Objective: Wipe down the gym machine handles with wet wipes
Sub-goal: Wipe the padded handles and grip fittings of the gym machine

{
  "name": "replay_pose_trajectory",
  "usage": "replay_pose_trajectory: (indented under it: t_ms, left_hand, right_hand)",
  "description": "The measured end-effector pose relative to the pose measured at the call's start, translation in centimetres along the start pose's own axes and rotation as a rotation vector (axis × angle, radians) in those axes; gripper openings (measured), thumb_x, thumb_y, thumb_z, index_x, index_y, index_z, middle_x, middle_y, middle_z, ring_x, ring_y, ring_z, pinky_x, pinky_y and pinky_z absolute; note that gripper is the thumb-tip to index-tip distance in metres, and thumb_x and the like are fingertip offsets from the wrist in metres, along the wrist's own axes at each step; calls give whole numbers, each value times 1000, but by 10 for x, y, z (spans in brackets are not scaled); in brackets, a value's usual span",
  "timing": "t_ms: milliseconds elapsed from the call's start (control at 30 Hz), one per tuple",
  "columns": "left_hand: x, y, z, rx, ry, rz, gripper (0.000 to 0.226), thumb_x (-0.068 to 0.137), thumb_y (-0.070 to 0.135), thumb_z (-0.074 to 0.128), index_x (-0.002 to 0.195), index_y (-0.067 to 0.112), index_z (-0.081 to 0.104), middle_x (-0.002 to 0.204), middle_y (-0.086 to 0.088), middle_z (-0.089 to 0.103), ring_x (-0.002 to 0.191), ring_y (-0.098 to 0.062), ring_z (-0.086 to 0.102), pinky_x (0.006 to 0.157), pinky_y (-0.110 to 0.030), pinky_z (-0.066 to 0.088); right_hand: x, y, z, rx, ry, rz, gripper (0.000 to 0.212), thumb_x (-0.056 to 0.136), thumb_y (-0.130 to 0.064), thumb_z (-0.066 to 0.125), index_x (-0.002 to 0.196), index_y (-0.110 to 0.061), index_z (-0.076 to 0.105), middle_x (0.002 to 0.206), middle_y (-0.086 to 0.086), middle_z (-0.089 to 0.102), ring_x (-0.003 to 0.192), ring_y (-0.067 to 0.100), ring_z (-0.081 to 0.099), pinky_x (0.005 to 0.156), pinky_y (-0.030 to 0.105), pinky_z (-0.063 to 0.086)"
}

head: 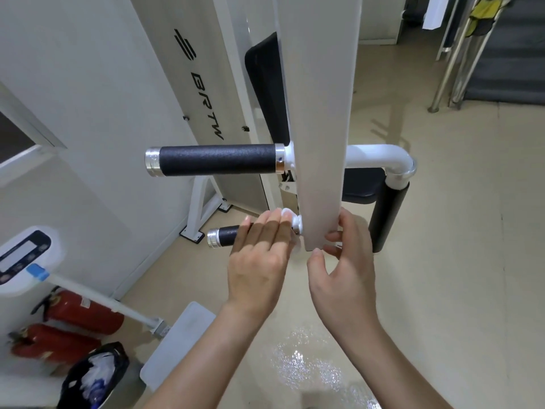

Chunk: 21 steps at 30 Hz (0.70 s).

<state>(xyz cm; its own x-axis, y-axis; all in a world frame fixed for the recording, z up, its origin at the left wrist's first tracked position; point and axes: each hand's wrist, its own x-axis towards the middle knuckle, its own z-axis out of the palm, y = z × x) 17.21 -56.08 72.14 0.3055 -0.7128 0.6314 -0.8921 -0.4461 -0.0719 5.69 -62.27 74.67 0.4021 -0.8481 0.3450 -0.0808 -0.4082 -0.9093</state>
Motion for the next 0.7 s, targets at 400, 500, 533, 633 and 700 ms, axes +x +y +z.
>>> replay_pose_trajectory:
  t_ms: [400,500,533,633,700]
  left_hand:
    - [16,8,-8,39,-183,-60,24,82,16,65,106,16,63,100,2,68,103,-20,62,111,-44,29]
    - [1,9,-10,-16,26,11,28,91,13,57,118,12,64,117,1,67,109,-23,61,100,-39,41]
    - [1,8,-11,5,75,36,26,92,12,55,115,11,66,113,0,69,104,-24,62,93,-37,44]
    - [5,4,-18,40,158,63,21,89,10,58,104,13,71,100,2,72,91,-25,55,77,-35,44]
    - [1,3,-22,1,166,63,14,86,8,63,93,14,73,93,2,72,83,-26,55,67,-34,44]
  right_hand:
    - [-6,2,9,-58,2,14,66,74,-7,48,138,-7,35,126,6,39,105,14,46,91,27,42]
    - [-5,3,10,-49,28,26,64,72,-6,49,136,-8,39,122,6,42,102,0,41,88,22,42]
    - [-5,3,10,-43,39,37,64,72,-5,49,136,-9,40,120,6,42,101,-2,39,86,22,42]
    - [-6,3,10,-36,44,35,67,74,4,54,138,-9,38,119,6,41,102,-1,40,88,28,45]
    - [-5,5,9,-20,25,27,69,75,8,54,139,-10,37,121,5,40,104,3,42,89,31,48]
